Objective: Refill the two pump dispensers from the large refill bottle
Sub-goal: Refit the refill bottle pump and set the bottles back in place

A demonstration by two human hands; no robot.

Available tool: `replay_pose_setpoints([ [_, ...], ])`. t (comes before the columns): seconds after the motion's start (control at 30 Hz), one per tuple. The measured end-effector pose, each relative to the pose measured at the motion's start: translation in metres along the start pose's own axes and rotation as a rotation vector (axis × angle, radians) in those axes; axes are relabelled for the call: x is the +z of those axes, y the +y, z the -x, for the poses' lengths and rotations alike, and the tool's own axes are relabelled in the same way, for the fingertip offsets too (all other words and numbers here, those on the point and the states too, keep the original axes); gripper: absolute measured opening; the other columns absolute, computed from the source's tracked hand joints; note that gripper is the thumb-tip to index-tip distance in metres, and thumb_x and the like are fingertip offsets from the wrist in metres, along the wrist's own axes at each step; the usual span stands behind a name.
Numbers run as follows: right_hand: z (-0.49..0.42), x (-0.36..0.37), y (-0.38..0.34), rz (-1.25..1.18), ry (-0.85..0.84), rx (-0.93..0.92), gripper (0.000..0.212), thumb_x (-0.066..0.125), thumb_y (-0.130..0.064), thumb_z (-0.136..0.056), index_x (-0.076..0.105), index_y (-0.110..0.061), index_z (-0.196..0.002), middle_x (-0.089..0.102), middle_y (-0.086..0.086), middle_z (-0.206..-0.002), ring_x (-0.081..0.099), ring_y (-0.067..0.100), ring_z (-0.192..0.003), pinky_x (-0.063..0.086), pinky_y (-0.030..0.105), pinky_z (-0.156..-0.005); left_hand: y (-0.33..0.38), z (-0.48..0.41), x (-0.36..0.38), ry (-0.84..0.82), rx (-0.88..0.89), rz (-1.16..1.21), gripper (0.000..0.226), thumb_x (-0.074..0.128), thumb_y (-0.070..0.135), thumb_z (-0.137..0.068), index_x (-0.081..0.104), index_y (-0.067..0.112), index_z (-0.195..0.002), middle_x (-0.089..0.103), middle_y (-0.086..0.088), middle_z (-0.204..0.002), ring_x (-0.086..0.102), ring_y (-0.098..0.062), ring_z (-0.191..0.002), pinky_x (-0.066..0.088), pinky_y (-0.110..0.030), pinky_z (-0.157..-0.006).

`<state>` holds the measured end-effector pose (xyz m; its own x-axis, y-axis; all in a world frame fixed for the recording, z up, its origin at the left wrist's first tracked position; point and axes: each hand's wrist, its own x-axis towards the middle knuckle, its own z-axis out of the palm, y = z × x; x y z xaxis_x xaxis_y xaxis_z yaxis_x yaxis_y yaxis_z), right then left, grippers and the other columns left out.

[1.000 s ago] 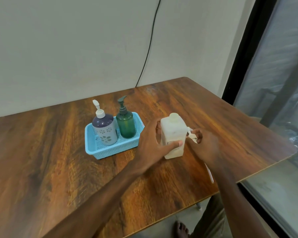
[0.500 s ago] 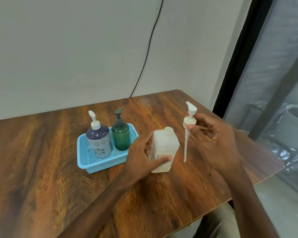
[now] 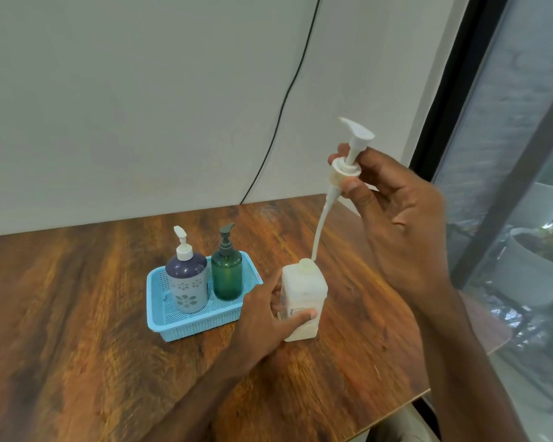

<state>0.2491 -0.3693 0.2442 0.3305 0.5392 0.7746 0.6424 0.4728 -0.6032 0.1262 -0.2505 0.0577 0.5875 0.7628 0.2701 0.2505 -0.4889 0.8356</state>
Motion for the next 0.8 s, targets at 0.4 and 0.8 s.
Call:
replay_pose_setpoints([
  [0.4,0.030,0.024,0.062,0.141,-0.179,0.212,0.032,0.063,-0.017,-0.102,0.066,-0.022,-0.134,0.072,-0.014,-0.123,0.066,-0.001,-0.114,0.058,0.033,-0.098,-0.003,0.000,0.002,-0.001,-0.002,-0.005,0.076,0.088,0.056,-0.077,0.032,0.058,-0.128,0.052,0.030,-0.126,0.055,0.005,-0.115,0.045,0.000,-0.078],
  [0.8,0.076,0.040,0.093,0.338,-0.112,0.436,0.042,0.070,-0.027,-0.097,0.063,-0.026,-0.138,0.066,-0.011,-0.136,0.063,0.005,-0.115,0.056,0.036,-0.100,-0.002,-0.001,0.003,0.029,0.044,-0.038,0.070,0.090,0.050,-0.077,0.034,0.070,-0.114,0.047,0.046,-0.105,0.053,0.028,-0.099,0.044,0.003,-0.075],
])
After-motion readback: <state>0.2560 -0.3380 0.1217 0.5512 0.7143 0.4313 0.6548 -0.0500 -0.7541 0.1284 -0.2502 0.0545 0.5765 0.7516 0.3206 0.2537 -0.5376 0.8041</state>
